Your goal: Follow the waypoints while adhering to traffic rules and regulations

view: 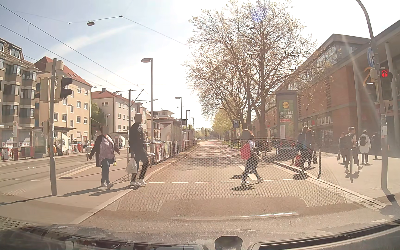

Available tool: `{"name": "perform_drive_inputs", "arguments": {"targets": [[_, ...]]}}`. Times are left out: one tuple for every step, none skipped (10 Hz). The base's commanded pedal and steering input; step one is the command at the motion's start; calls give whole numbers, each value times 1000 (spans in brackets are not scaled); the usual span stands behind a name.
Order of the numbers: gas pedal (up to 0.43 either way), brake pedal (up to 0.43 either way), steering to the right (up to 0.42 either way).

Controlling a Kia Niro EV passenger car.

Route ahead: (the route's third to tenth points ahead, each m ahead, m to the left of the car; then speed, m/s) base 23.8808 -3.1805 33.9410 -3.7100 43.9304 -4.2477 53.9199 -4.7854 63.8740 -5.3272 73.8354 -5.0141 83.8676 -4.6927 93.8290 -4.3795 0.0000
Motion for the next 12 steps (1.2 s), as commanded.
{"name": "perform_drive_inputs", "arguments": {"targets": [[0,195,-6],[0,195,-6],[0,195,-6],[0,195,-6],[0,195,-6],[0,195,-6],[0,195,-6],[0,195,-6],[0,195,-6],[0,195,-6],[0,195,-6],[0,195,-6]]}}
